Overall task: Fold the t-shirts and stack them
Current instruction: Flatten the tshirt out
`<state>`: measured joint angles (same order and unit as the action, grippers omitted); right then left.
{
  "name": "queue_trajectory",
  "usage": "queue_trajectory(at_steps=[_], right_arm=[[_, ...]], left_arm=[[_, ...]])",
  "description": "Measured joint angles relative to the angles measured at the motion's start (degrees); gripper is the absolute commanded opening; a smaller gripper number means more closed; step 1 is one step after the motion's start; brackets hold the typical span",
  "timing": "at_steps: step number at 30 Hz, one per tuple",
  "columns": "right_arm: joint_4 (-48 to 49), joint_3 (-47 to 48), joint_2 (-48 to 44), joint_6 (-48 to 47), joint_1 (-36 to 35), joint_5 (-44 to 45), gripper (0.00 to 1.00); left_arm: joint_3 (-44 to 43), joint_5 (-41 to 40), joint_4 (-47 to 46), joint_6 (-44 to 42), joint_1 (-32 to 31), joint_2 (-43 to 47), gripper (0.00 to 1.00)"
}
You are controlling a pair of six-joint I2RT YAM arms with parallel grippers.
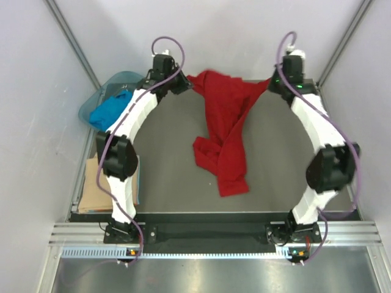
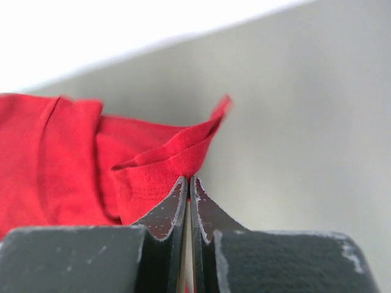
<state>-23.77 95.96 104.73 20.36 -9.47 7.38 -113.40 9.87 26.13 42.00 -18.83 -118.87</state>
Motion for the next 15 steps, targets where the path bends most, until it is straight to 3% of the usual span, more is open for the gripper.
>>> queue_trajectory(at_steps=[5,8,12,15], right_arm=[[-0.83,-1.33,-18.32,0.68,2.60,2.32,0.00],[-0.13,-8.92,-29.90,1.20,2.40,2.64,0.00],[1.40,-29.49,-44.26,4.20,2.21,1.42,0.00],[1.70,-47.69,-50.14,7.39,2.21,-1.97,0.00]], left_arm=[[4.00,1.29,-0.68,-0.02,-0.44,13.60,0.00],[15.89,1.29,-2.56,-0.28,-2.12,25.00,0.00],[39.93,0.33,-7.80,-0.59,-6.16,37.38,0.00],[56.04,-0.11,-9.49,-0.04,-9.20,39.26,0.00]])
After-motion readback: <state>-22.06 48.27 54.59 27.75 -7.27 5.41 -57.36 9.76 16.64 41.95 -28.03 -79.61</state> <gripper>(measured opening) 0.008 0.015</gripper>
